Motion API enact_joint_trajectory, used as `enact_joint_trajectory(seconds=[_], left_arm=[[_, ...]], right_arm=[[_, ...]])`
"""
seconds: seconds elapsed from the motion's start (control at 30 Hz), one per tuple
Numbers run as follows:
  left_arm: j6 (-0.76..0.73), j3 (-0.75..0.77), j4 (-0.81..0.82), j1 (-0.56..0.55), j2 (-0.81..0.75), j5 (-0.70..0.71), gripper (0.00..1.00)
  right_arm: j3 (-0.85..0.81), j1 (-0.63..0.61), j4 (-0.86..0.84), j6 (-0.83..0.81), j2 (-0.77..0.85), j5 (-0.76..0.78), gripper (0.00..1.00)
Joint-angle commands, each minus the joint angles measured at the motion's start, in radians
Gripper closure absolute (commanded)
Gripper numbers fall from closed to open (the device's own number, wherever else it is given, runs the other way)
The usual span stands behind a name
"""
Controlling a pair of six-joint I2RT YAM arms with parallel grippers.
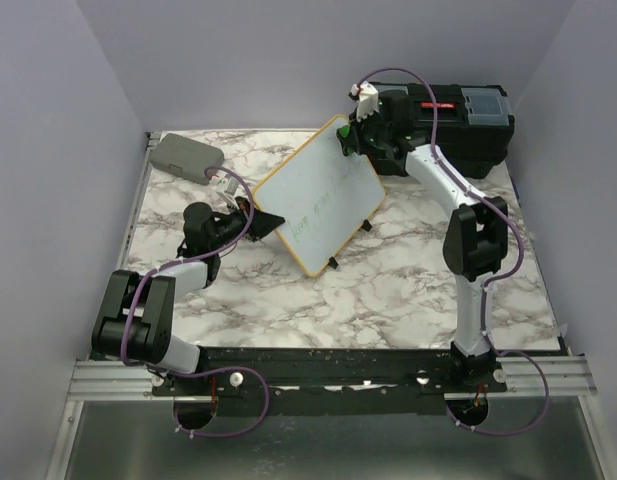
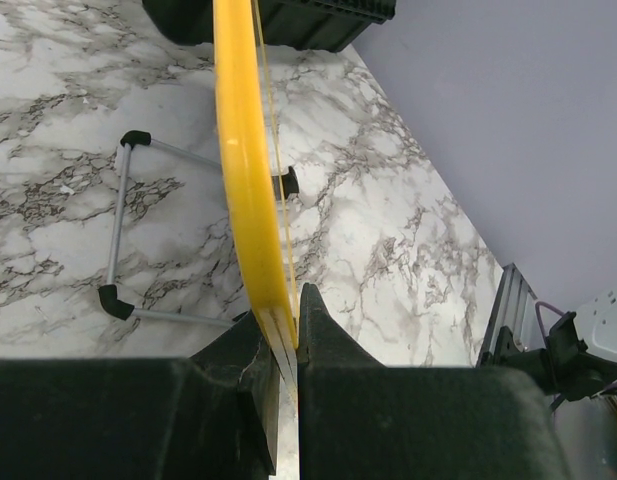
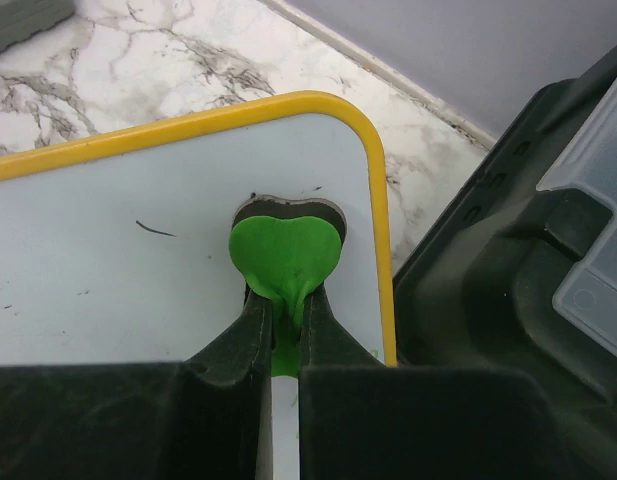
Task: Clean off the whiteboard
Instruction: Erase the whiteboard at the whiteboard stand.
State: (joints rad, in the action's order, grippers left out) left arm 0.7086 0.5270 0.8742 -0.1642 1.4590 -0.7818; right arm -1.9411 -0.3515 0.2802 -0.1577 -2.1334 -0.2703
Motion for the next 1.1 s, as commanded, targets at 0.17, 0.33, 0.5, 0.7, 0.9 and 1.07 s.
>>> enact_joint_trajectory(seconds=[0.17,0.33,0.5,0.7,0.9,1.07], left_arm=[[-0.074,0.006,-0.012,-0.032,0.003,-0.142,1.0],[-0.072,0.007,-0.011,-0.032,0.004,-0.139,1.0],[-0.068,0.004,-0.007,-0.032,0.004,-0.135,1.0],[-0.064,0.007,-0.007,-0.032,0.0,-0.133,1.0],[-0.066,0.002,-0.007,-0.032,-0.004,-0.134,1.0],[-0.067,0.0,-0.004,-0.033,-0.002,-0.135,1.0]], right_arm=[[0.022,-0.017,-0.003,-0.006,-0.022,-0.16,0.99],[0.116,-0.115,-0.007,-0.027,0.076,-0.174,0.99],[0.207,-0.248,-0.019,-0.013,0.151,-0.135,0.99],[0.249,-0.381,-0.013,-0.001,0.181,-0.076,0.99],[0.27,-0.446,-0.001,0.003,0.179,-0.043,0.99],[0.288,-0.438,-0.014,-0.011,0.205,0.058,0.99]])
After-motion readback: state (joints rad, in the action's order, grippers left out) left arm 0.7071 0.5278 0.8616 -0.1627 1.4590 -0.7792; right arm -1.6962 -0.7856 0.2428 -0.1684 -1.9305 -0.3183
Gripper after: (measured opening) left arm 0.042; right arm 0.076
